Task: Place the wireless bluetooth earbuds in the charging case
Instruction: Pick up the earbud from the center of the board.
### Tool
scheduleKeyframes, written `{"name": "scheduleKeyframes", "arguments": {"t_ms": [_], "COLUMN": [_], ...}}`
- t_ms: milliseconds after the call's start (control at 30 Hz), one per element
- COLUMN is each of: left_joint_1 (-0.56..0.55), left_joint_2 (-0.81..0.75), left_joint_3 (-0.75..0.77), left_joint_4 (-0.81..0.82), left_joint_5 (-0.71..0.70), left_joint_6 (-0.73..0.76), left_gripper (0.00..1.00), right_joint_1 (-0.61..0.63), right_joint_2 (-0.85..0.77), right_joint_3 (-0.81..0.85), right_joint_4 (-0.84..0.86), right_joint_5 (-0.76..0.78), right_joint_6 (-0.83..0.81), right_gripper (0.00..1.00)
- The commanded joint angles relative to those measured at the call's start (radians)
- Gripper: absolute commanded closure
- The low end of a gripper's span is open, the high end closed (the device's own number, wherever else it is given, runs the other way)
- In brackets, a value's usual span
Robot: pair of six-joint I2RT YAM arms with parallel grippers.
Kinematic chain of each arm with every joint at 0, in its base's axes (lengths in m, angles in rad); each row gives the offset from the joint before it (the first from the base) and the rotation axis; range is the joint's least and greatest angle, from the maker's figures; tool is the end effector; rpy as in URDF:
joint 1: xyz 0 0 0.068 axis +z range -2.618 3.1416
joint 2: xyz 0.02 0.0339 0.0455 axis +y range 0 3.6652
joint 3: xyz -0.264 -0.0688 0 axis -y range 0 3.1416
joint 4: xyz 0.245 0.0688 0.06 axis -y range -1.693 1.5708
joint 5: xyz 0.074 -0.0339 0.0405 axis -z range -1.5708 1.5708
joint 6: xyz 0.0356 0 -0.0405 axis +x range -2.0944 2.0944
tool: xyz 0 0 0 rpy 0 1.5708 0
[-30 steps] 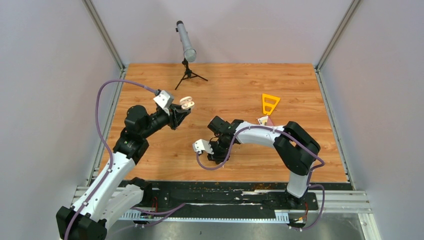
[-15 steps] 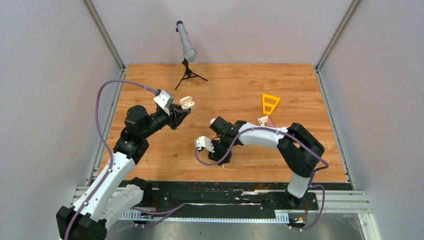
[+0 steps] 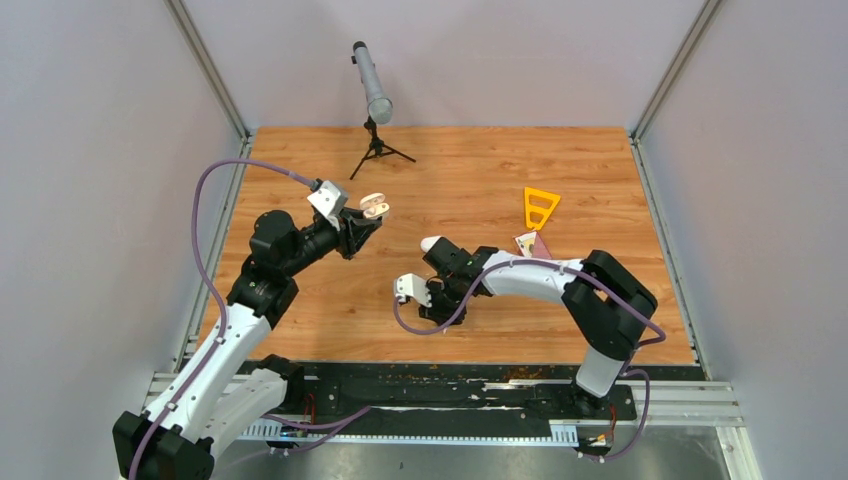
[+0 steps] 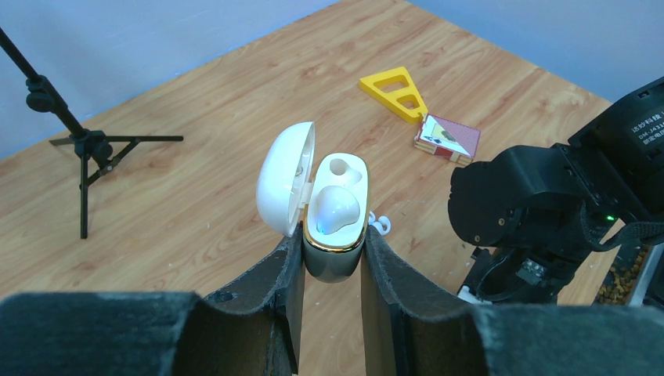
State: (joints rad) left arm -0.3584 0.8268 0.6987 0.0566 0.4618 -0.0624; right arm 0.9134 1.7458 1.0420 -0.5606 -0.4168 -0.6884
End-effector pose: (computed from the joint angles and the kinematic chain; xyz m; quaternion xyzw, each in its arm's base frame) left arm 0.1794 -0.0841 0.3284 0.2593 0.6817 -0.3023 0.6137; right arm 0.1864 0.2651 0.1591 -0.7162 0.6504 0.2199 0.1254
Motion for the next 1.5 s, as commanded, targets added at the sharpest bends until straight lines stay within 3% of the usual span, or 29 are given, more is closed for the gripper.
{"name": "scheduleKeyframes", "arguments": {"t_ms": [0, 400, 667, 1067, 1467], "left_joint_1": [0.006, 0.005, 0.006, 0.005, 0.001], "left_joint_2": [-0.008, -0.012, -0.013, 0.054, 0.166], "left_joint_3": [0.007, -0.001, 0.004, -0.045, -0.112], "left_joint_4": [0.052, 0.061, 0.037, 0.12, 0.304], "left_joint_5": [0.01, 0.008, 0.005, 0.035, 0.126], "left_joint_6": [-0.002, -0.007, 0.008, -0.026, -0.122], "left_gripper": [0.99, 0.99, 0.99, 0.98, 0.97], "right_joint_1": [0.018, 0.031, 0.033, -0.005, -0.011], "right_joint_2": [-0.014, -0.043, -0.054, -0.234, -0.419], "right_joint_3": [-0.044, -0.11, -0.11, 0.049, 0.265], "right_joint_4": [0.031, 0.087, 0.092, -0.07, -0.082], "right_joint_5": [0.057, 0.194, 0.205, 0.279, 0.292], "right_joint_6": [0.016, 0.11, 0.125, -0.012, -0.062], "right_gripper": [0.74, 0.76, 1.0, 1.0, 1.0]}}
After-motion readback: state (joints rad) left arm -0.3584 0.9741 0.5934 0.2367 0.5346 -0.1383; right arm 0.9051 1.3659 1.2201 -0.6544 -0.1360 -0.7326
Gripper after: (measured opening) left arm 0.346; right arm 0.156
